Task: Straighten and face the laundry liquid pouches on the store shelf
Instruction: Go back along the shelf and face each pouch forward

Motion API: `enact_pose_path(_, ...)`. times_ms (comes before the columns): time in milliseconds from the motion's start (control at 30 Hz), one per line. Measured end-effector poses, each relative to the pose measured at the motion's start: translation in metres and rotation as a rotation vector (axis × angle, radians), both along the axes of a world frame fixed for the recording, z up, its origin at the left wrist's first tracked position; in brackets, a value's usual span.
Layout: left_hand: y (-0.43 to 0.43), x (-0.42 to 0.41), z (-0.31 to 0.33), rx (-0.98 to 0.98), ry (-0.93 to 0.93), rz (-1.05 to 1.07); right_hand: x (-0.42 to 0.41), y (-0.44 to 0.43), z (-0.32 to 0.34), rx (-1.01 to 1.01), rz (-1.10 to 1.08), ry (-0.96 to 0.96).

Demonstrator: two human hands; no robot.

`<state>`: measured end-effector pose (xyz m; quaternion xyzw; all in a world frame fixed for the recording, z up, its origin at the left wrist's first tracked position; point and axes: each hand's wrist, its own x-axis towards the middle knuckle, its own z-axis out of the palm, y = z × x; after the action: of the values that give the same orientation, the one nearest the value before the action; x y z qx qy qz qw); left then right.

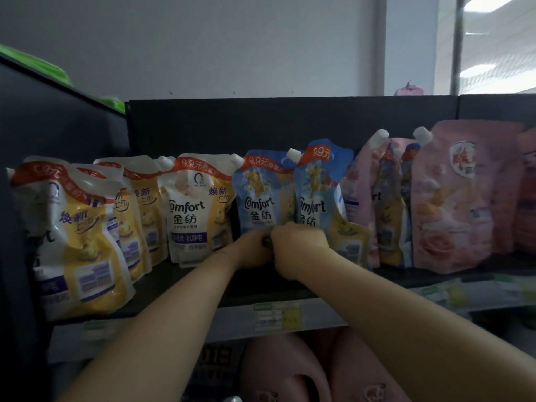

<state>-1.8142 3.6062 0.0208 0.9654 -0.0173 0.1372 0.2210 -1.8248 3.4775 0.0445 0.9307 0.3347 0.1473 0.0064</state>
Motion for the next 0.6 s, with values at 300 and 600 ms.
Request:
enact_pose_path(300,-0.040,0.019,0.012,-0.838,0.043,-0.131,0.000,-0.047,0.001,-0.052,-0.074,-0.011)
enact_pose_path(600,-0.057,0.020,0.014,-1.007,0.052,-0.020,0.008,-0.053,-0.004,-0.087,0.063,0.119)
